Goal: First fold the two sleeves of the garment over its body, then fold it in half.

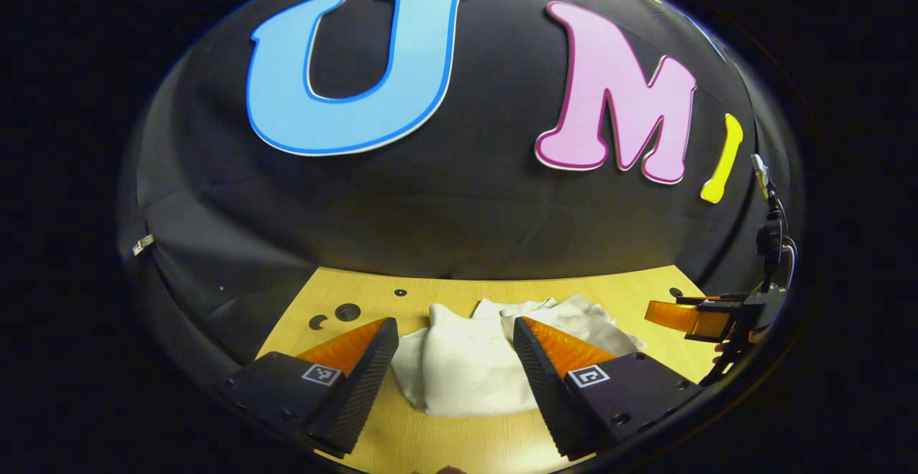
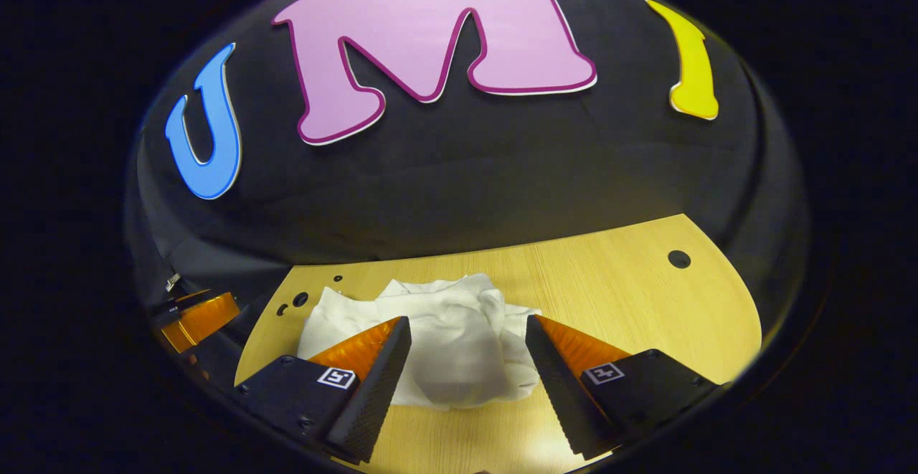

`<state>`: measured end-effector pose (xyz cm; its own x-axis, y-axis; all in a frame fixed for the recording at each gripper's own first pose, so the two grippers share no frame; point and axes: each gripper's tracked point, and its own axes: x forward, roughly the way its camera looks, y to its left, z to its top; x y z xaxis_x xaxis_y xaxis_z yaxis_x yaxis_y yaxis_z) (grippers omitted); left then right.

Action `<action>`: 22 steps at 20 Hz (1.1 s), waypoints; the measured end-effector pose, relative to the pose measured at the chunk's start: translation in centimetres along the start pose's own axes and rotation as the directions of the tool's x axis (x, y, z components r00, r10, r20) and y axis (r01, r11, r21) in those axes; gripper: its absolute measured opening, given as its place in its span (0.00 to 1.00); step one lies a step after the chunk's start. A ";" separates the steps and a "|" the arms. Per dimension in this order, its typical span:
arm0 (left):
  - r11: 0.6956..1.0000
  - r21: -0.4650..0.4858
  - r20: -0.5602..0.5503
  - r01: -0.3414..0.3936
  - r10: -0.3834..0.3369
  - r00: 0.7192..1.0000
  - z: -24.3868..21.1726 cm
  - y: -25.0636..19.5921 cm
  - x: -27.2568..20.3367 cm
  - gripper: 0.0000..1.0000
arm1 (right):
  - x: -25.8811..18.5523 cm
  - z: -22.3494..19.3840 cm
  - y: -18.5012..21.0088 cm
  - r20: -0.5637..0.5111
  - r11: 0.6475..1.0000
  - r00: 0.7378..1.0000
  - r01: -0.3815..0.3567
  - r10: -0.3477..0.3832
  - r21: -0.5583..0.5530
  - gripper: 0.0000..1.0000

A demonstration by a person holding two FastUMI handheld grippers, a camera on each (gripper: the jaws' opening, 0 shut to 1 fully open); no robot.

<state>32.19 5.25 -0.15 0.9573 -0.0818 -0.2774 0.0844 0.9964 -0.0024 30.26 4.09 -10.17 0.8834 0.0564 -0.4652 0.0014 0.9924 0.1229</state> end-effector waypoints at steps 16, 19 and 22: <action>0.991 -0.131 0.079 0.007 0.003 0.997 -9.3 -2.4 -19.3 0.98 | -17.1 -6.5 -2.4 0.111 0.999 0.993 -0.021 0.026 -0.046 0.98; 0.991 -0.135 0.069 -0.013 0.022 0.997 -11.5 -2.1 -22.2 0.98 | -19.6 -7.0 -3.0 0.149 0.999 0.989 -0.015 0.021 -0.040 0.98; 0.991 -0.135 0.061 -0.005 0.013 0.998 -12.9 -3.0 -24.1 0.98 | -21.8 -7.8 -3.4 0.172 0.999 0.985 -0.005 0.014 -0.049 0.98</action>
